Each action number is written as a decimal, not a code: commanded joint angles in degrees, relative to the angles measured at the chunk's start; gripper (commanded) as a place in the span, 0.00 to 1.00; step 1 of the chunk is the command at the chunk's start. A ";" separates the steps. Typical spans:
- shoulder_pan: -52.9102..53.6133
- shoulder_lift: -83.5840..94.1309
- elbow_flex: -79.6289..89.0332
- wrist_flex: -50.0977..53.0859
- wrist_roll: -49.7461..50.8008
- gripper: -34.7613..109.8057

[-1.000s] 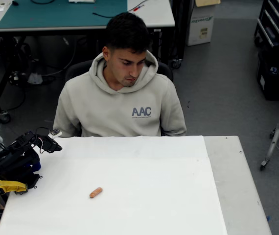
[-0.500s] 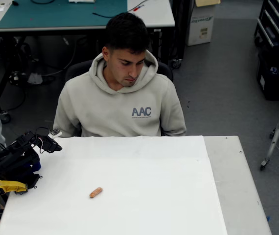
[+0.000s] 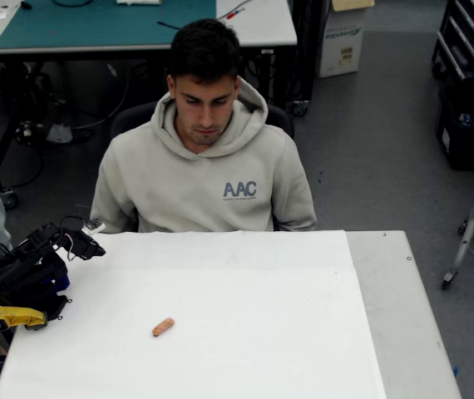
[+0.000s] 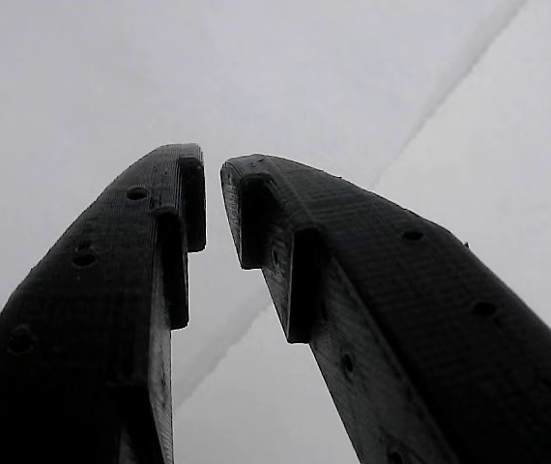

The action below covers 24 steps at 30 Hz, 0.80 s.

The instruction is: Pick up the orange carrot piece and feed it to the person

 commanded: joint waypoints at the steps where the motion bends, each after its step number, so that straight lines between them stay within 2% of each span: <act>1: -0.26 1.05 -1.14 -0.09 0.26 0.23; 16: -0.26 0.88 -1.41 -0.26 0.09 0.23; 24: 0.35 0.09 -9.23 -0.26 0.09 0.23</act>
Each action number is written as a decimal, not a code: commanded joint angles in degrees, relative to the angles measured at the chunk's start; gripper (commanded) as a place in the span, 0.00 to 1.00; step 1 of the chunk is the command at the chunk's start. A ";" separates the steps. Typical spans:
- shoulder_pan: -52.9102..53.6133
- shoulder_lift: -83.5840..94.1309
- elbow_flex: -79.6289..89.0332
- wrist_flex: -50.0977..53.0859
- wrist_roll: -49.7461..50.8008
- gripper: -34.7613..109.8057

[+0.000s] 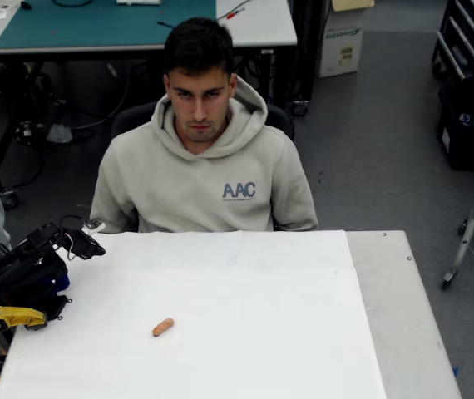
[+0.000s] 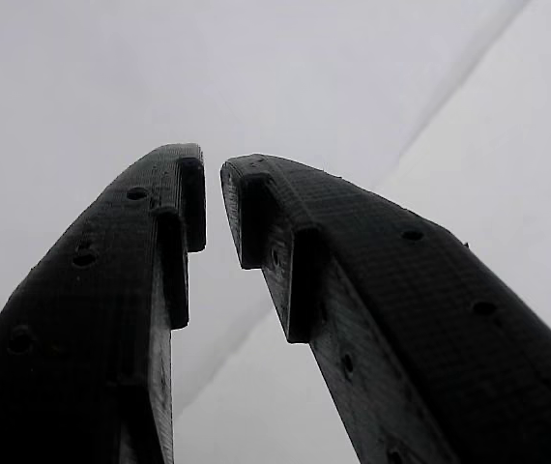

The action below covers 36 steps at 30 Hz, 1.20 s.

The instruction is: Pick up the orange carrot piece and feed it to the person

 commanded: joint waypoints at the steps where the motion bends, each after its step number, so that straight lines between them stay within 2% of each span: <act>1: 0.35 -1.14 -7.65 -0.26 0.00 0.23; 13: 0.70 -26.46 -26.46 -0.26 -0.09 0.23; 18: 1.41 -35.42 -35.60 -0.18 -4.83 0.23; 36: 26.28 -69.43 -57.74 -0.18 -23.64 0.23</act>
